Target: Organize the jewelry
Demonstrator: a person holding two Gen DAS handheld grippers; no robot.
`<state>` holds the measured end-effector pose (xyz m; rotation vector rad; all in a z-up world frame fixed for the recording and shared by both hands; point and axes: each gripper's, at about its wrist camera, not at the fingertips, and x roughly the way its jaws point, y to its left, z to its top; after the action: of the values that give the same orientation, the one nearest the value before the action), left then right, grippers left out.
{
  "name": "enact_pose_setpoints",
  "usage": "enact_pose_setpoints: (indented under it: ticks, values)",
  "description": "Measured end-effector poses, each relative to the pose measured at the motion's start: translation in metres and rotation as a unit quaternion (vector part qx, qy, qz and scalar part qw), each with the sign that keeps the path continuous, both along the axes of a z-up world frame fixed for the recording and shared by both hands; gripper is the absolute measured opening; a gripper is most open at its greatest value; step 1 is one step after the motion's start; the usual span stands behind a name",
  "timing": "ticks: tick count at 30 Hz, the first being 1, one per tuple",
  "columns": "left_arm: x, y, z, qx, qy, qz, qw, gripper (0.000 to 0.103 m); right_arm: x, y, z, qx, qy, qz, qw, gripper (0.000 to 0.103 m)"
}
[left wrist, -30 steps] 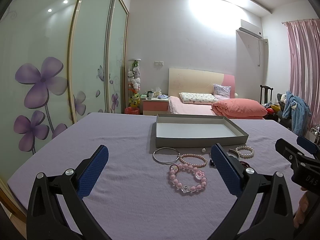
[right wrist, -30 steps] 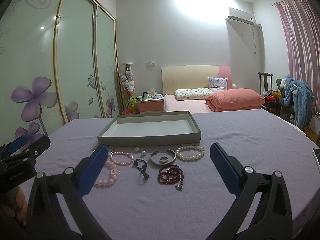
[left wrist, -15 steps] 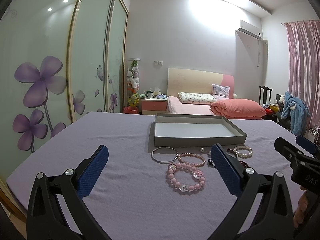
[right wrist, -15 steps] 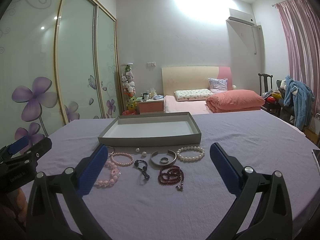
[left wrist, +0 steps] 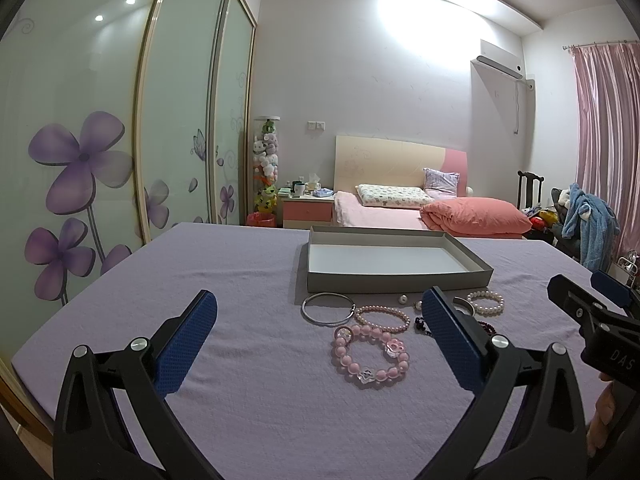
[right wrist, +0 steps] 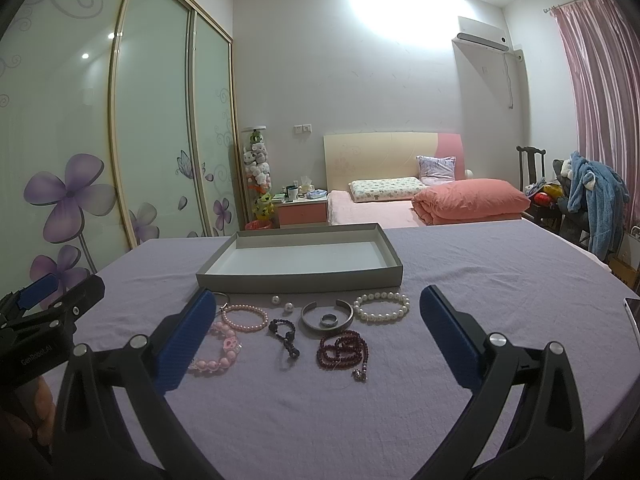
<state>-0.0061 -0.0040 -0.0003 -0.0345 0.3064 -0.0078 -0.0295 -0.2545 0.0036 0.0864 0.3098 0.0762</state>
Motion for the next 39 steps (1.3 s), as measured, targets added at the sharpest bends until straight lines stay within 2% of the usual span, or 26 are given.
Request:
enact_pose_setpoints:
  ticks: [31, 39]
  values:
    - [0.0, 0.001, 0.0, -0.001, 0.002, 0.0, 1.0, 0.101, 0.002, 0.002, -0.002, -0.001, 0.002, 0.002, 1.0, 0.099]
    - [0.011, -0.003, -0.009, -0.002, 0.028, 0.002, 0.9996, 0.101, 0.017, 0.0, -0.011, -0.001, 0.028, 0.0, 1.0, 0.099]
